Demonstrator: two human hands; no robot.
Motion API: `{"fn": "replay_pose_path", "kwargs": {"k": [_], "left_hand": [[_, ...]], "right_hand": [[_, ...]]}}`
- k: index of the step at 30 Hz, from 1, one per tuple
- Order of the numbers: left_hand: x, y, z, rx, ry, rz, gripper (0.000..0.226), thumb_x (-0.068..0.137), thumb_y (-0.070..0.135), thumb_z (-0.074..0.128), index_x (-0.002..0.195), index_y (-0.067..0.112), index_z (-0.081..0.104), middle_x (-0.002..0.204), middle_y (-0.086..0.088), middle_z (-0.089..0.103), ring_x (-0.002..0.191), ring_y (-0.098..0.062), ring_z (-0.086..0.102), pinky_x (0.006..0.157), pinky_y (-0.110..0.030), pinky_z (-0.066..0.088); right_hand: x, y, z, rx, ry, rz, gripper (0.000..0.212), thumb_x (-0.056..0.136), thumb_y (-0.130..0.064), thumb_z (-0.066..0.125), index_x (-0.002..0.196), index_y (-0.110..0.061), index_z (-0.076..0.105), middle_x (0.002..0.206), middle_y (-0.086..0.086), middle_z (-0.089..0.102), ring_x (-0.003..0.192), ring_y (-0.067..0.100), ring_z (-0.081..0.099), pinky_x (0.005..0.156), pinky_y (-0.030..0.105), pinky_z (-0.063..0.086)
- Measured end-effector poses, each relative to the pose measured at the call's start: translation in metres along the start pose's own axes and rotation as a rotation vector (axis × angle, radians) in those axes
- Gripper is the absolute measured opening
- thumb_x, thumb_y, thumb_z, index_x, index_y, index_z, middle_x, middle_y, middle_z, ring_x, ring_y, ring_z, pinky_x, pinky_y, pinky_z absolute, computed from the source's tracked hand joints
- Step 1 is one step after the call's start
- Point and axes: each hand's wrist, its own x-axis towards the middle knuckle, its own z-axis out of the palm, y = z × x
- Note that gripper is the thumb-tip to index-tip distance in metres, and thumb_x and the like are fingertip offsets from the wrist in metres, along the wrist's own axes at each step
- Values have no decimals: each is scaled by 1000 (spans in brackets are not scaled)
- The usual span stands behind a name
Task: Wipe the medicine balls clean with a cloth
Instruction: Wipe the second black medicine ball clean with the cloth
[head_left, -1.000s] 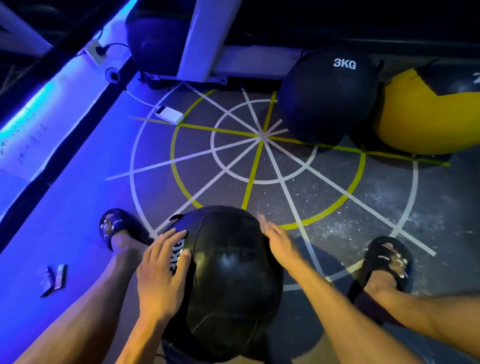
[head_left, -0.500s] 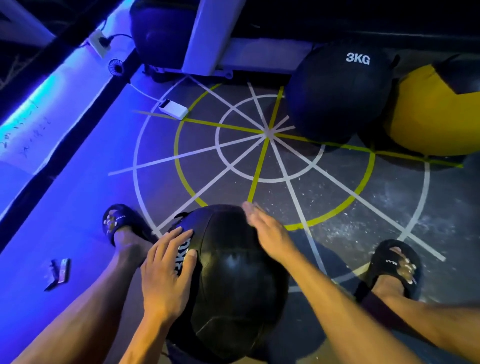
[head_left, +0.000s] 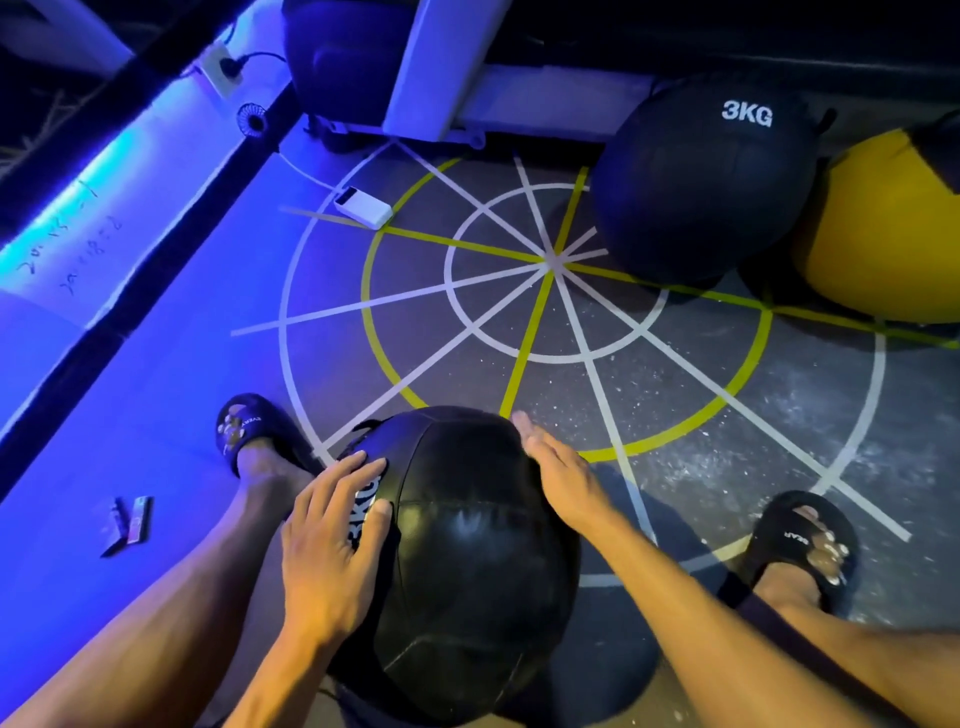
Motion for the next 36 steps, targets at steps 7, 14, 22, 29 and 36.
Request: {"fn": "replay_pose_path", "kwargs": {"k": [7,14,22,29,36], "left_hand": [[-12,4,5,28,13,31,44,98,60,40,134,41,58,147,21,51,140,-14,41,109,-49,37],[-19,4,2,15,12,29,40,98,58,44,132,45,58,146,25,49,141,-11,40,111,-45,35],[-26,8,0,34,-9,26,35,97,60,42,124,47,61,135,26,55,126,-6,42,97,-37,32],[36,-12,-15,-116,-153,-203,53,89,57,68,133,30,56,125,7,51,109,-14,57,93,-34,48],[52,-11,3,-112,-157,-59,51,87,71,59,67,24,57,74,1,57,68,-21,56,63,-35,44]], "right_hand": [[13,-94,53,-475,-177,-403,47,109,-25,28,146,-16,55,157,4,48,147,24,38,123,40,21],[40,-74,21,-455,-247,-95,42,110,-31,34,134,-10,61,145,15,57,133,36,49,108,38,35],[-11,-78,36,-459,-203,-320,46,110,-25,29,151,-23,49,161,-8,39,151,7,26,121,20,5],[-43,-58,16,-343,-223,-328,52,102,-35,33,152,-27,47,161,-14,36,150,-5,20,122,15,7],[-80,-33,16,-328,-148,-444,41,110,-29,43,150,-31,49,158,-23,36,149,-11,18,118,7,7]]}}
